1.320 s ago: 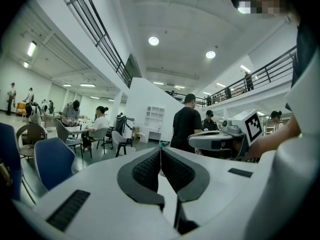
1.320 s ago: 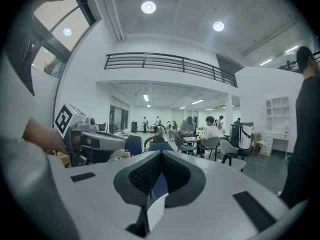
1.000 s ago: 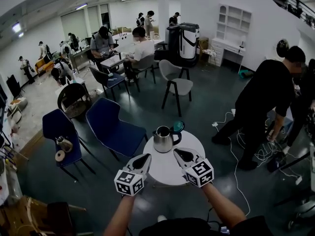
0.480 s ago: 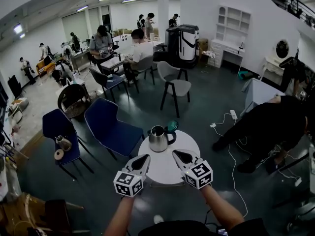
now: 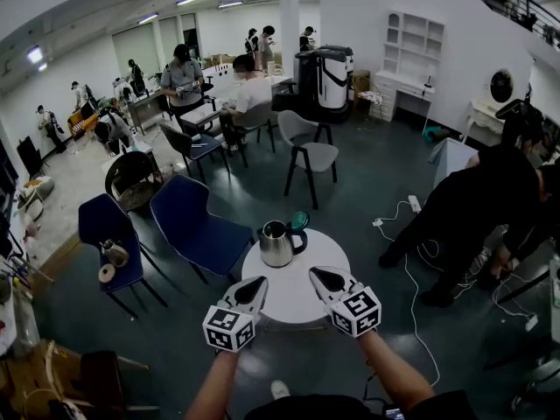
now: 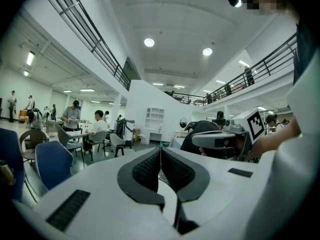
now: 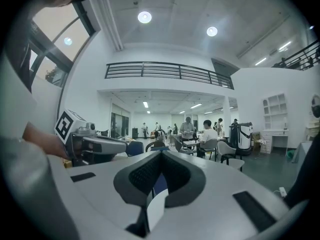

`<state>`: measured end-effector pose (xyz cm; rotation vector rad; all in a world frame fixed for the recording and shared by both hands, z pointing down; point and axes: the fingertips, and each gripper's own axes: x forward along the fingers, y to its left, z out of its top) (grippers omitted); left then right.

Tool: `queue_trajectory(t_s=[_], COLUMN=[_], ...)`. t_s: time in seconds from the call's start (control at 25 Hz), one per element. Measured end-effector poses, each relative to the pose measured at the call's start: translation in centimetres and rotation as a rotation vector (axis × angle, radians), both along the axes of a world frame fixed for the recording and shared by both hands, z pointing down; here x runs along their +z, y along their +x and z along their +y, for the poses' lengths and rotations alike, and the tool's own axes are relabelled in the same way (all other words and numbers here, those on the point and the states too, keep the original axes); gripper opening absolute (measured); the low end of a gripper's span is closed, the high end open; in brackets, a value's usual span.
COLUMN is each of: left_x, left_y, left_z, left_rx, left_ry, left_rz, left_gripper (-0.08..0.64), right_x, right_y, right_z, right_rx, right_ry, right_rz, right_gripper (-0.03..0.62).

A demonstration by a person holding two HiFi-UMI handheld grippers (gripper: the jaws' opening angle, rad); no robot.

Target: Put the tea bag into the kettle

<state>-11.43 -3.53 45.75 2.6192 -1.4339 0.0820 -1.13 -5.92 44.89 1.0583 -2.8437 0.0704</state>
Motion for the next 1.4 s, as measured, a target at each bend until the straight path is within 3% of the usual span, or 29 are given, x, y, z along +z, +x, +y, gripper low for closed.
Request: queue_trajectory(t_s=[1.4], left_x=[-1.7], left_y=[8.9], left_z=[10.5], left_rx=[-0.014], left_ry=[0.016], left_rz=[-0.001], left_gripper=[0.018], right_x=[-1.7], right_y=[8.3], right_z=[10.6], right_rx=[-0.033], right_ry=[0.050], right_rz=[-0.018], right_gripper=[0.015])
